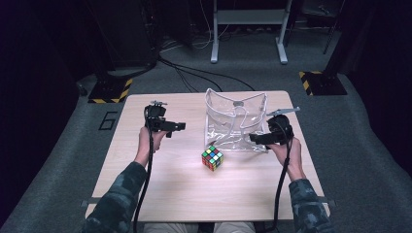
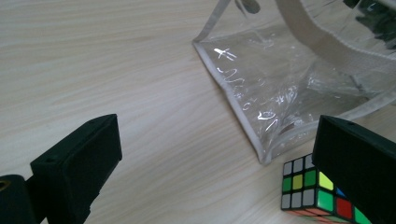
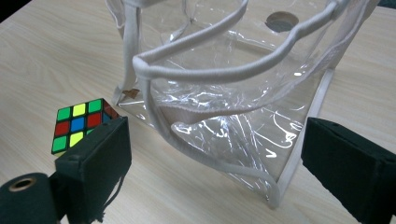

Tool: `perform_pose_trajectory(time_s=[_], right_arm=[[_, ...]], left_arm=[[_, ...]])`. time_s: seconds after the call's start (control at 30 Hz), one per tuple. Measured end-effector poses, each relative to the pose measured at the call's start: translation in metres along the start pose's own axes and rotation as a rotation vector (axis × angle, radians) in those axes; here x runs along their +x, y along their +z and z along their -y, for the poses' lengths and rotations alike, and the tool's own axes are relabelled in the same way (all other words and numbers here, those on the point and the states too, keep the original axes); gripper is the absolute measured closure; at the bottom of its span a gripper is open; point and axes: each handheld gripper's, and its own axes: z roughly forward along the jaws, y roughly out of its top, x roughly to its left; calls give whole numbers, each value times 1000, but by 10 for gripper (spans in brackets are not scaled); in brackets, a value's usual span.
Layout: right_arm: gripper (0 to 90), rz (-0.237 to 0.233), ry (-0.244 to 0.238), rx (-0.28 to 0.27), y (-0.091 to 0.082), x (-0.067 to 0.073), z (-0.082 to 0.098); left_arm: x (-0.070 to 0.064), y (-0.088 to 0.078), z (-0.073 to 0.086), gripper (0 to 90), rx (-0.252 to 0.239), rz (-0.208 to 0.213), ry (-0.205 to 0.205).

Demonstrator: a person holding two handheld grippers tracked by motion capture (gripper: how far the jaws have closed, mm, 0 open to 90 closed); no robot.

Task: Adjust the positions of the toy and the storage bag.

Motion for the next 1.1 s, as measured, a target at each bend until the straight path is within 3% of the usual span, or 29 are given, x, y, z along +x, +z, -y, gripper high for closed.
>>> perform_pose_trajectory(time_s=[0.3,0.47,0.73,1.1], right_arm=[[83,9,14,-7,-1,0,-12],[83,13,24,-15,-3,-1,-17],[87,25,32,-18,0,-1,-26],[97,37,31,-21,1,-1,-41]], left_arm=[[-15,4,-20,17,-26,31,-3],[-22,9,-30,19,-14,46,6],[-38,12,-48,18,-36,67,27],[-52,16,-69,25,-73,95,5]])
